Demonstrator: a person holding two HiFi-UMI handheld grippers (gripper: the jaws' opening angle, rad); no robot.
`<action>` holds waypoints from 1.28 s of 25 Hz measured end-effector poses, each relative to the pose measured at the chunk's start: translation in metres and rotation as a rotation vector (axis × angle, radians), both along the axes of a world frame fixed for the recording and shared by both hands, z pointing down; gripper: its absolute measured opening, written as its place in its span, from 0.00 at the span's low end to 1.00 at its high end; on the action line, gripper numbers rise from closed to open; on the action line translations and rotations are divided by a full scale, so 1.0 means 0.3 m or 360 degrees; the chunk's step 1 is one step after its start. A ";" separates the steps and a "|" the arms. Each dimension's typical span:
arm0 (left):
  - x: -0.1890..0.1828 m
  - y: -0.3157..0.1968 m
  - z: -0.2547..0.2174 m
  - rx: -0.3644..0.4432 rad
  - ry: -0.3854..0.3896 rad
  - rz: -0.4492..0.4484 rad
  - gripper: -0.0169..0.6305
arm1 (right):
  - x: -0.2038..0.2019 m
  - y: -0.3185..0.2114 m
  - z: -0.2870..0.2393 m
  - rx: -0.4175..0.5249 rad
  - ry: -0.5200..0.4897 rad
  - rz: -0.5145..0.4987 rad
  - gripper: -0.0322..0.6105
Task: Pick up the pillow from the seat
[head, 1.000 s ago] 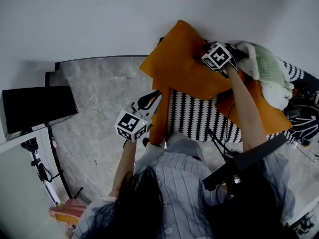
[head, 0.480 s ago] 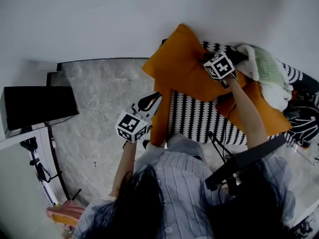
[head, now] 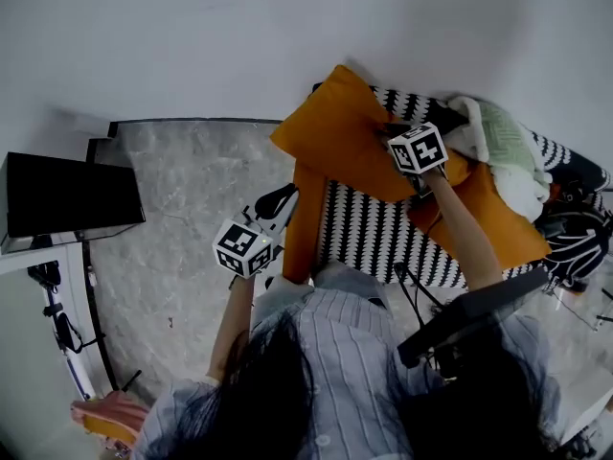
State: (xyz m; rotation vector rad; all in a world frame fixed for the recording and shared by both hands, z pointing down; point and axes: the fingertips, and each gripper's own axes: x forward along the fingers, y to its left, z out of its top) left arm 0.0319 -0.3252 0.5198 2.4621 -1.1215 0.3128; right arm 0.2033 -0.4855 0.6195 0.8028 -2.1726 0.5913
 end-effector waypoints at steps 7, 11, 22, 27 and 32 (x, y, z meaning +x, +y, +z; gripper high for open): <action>-0.073 0.059 -0.041 0.0055 0.0002 -0.0058 0.06 | -0.099 0.131 -0.155 -0.0043 -0.0219 0.0070 0.15; -0.120 0.090 -0.066 0.0092 0.0013 -0.0083 0.06 | -0.157 0.205 -0.250 -0.0023 -0.0335 0.0110 0.12; -0.208 0.031 -0.276 0.0408 -0.0057 0.0305 0.40 | -0.274 0.543 -0.397 -0.0021 -0.0509 0.0246 0.10; -0.132 0.003 -0.348 0.0529 -0.0142 0.0651 0.45 | -0.297 0.707 -0.467 -0.0019 -0.0511 0.0214 0.10; -0.077 0.044 -0.418 0.0547 -0.0020 0.0921 0.53 | -0.347 0.902 -0.526 -0.0020 -0.0475 0.0100 0.10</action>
